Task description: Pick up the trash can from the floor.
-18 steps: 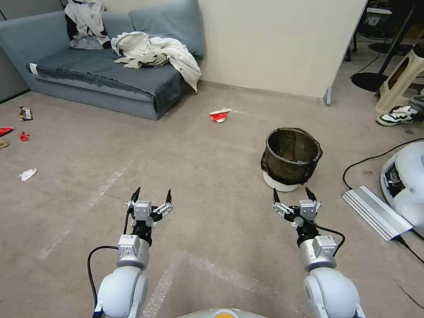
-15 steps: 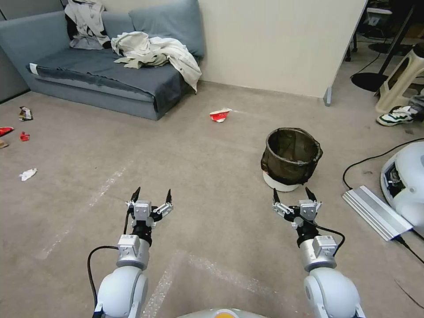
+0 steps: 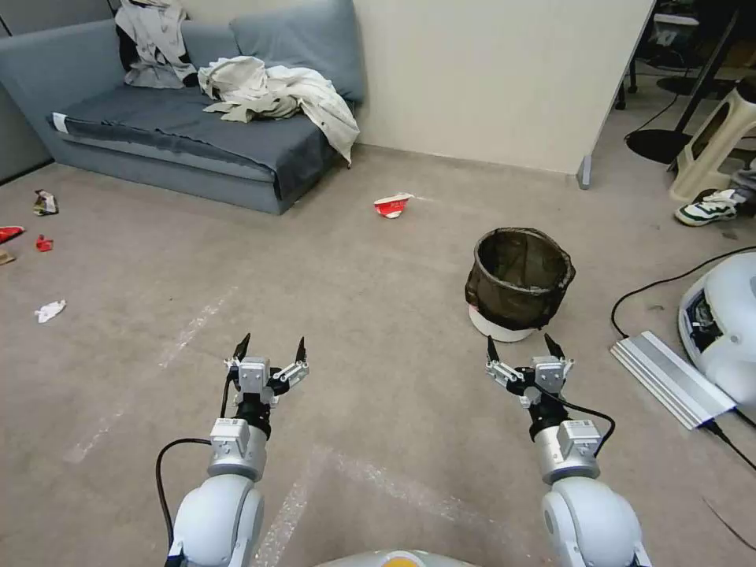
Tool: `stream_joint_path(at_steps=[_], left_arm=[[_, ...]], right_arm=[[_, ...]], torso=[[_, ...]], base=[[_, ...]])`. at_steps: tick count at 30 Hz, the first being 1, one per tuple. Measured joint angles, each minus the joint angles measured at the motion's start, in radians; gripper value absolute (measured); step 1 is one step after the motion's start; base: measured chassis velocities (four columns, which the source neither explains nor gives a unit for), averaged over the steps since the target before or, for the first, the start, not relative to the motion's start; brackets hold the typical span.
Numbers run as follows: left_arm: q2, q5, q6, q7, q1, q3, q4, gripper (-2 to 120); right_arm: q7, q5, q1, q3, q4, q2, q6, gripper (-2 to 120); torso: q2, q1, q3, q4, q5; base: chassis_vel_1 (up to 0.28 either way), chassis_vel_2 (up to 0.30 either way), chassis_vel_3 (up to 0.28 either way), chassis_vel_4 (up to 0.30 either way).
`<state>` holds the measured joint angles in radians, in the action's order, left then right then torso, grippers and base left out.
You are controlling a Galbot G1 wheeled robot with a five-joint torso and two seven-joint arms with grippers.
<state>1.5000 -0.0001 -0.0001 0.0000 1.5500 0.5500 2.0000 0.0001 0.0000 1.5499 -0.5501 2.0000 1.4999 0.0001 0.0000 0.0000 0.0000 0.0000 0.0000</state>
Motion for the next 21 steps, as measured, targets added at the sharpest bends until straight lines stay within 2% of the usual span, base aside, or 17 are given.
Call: stream_joint_path(at_steps=[14, 18, 20, 21], left_arm=[[-0.002, -0.003, 0.003, -0.003, 0.009, 0.001, 0.017, 100], [-0.006, -0.012, 0.01, -0.01, 0.025, 0.004, 0.051, 100], [-0.014, -0.028, 0.023, -0.022, 0.048, 0.009, 0.106, 100], [-0.014, -0.028, 0.023, -0.022, 0.048, 0.009, 0.106, 100]], right_arm=[[0.001, -0.002, 0.004, 0.0, 0.008, 0.002, -0.002, 100], [0.006, -0.01, 0.021, 0.001, 0.05, 0.009, -0.012, 100], [0.014, -0.02, 0.046, 0.003, 0.111, 0.023, -0.026, 100], [0.014, -0.02, 0.046, 0.003, 0.111, 0.023, -0.026, 100]], torso=[[0.0, 0.0, 0.0, 0.0001, 0.0003], [0.0, 0.0, 0.0, 0.0003, -0.0002], [0.0, 0.0, 0.0, 0.0, 0.0], [0.0, 0.0, 0.0, 0.0, 0.0]], base=[[0.0, 0.0, 0.0, 0.0], [0.0, 0.0, 0.0, 0.0], [0.0, 0.0, 0.0, 0.0], [0.0, 0.0, 0.0, 0.0]])
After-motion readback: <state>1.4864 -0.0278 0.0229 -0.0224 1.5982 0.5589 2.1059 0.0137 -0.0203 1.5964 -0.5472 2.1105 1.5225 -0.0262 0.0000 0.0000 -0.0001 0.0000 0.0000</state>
